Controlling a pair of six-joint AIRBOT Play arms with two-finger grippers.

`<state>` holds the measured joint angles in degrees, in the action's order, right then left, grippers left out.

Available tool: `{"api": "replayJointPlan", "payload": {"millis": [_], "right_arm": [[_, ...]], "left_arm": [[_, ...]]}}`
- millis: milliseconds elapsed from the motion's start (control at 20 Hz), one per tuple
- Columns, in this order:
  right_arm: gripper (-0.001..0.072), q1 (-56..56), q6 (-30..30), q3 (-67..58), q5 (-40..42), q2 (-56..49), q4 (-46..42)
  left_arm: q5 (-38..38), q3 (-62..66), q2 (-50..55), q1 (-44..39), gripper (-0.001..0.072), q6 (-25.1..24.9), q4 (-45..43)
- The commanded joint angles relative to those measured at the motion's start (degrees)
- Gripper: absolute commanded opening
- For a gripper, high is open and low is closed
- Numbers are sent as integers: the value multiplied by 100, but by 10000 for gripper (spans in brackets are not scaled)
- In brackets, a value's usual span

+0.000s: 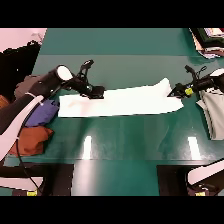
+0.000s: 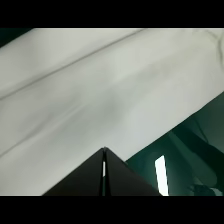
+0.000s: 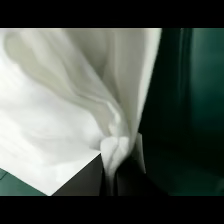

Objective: Fold the shirts.

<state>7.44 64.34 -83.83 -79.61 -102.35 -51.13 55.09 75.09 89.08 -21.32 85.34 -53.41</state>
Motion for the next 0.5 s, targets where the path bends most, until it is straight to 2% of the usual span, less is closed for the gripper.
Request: {"api": "replayJointPlan", "payload": {"millis": [0,200,450], "right_arm": [[16,-85,4,-33,-70,577,111],[15,-498,33,-553,-321,1298,723],[16,-1497,575,-1703,-372,1497,809]], "left_arm": [[-107,520,531,-170,23,184,35],[9,1298,1320,-435,24,184,37],[79,1836,1943,-621,24,282,42]]}}
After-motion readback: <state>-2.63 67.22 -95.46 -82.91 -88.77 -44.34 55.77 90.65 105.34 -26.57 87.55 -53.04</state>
